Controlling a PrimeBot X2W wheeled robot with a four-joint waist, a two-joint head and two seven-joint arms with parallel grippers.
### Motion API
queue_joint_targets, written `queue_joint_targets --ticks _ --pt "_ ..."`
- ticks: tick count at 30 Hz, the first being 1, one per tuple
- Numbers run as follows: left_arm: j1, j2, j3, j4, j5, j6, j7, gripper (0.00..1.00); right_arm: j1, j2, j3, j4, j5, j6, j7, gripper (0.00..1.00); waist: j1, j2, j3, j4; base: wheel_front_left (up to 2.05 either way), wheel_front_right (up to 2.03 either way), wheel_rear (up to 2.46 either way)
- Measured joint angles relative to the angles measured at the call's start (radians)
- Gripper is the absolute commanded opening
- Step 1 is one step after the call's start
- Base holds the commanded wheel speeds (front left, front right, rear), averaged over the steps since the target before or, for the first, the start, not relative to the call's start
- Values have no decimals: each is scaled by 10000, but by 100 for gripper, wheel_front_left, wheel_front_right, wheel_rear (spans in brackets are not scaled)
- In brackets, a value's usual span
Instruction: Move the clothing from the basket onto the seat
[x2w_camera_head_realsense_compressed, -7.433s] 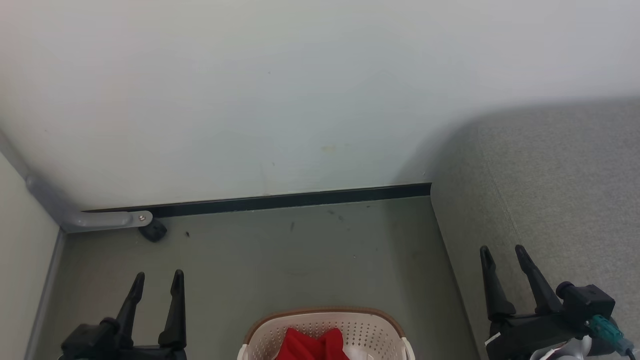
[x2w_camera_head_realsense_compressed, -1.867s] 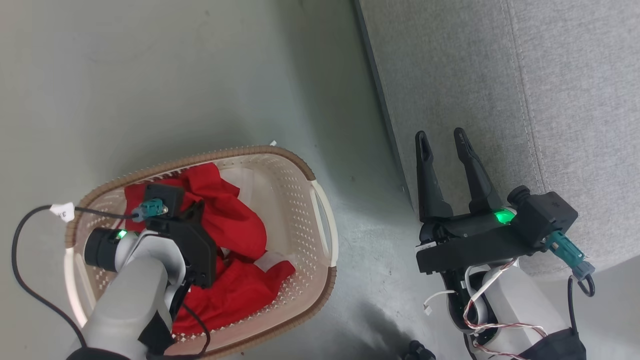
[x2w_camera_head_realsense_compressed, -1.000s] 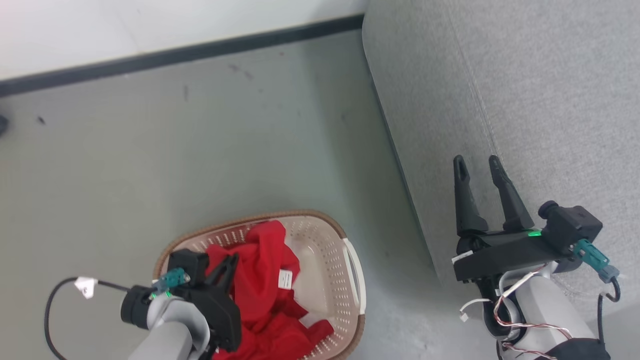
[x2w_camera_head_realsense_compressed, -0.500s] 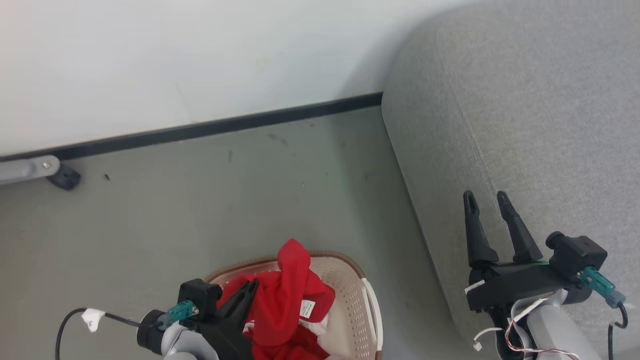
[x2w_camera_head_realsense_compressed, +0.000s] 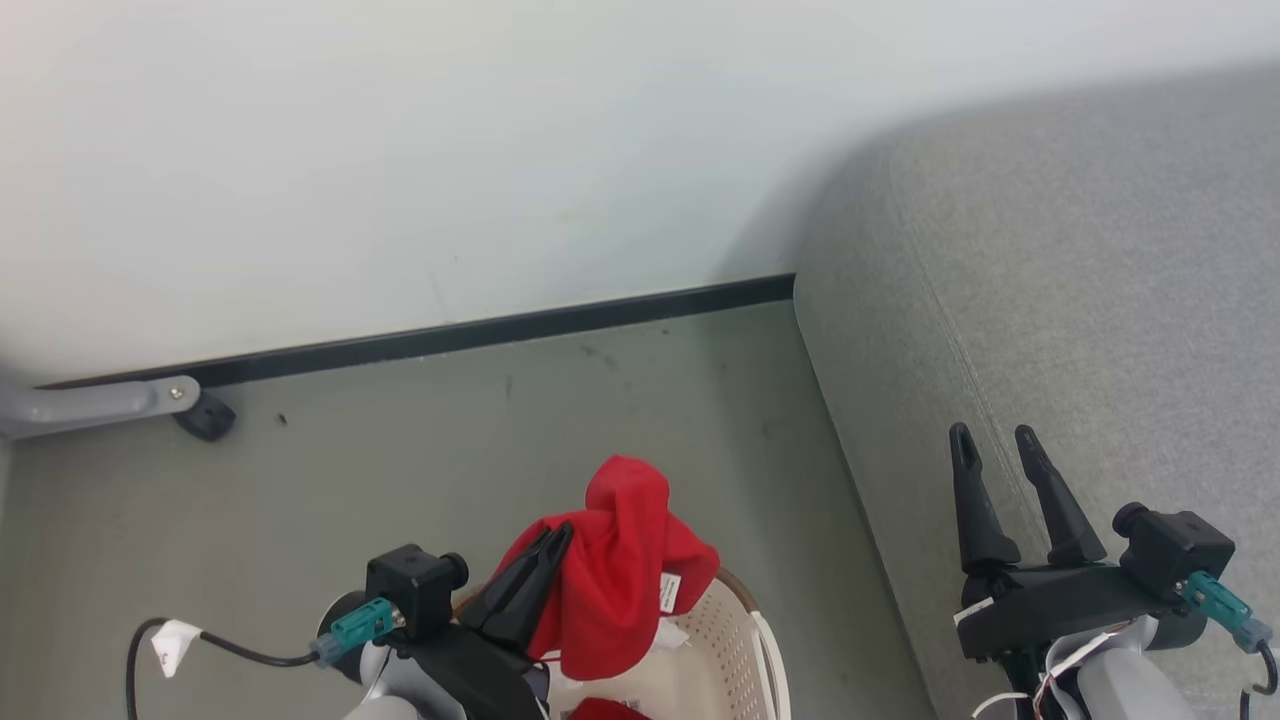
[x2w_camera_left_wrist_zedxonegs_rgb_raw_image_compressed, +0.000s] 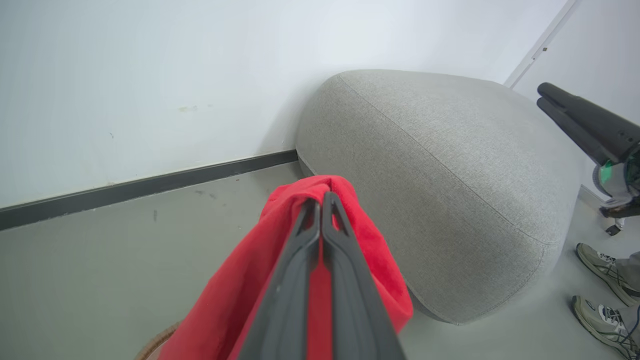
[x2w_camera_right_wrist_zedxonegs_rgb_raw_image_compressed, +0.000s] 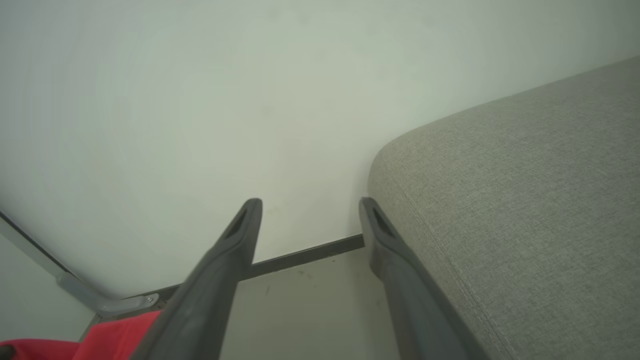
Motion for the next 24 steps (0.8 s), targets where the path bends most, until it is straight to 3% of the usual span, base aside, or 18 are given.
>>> queue_joint_targets --ticks 24 --pt "-532 560 550 -3494 -157 96 31 0 516 -163 991 245 221 259 2 100 0 1 -1291 446 0 0 0"
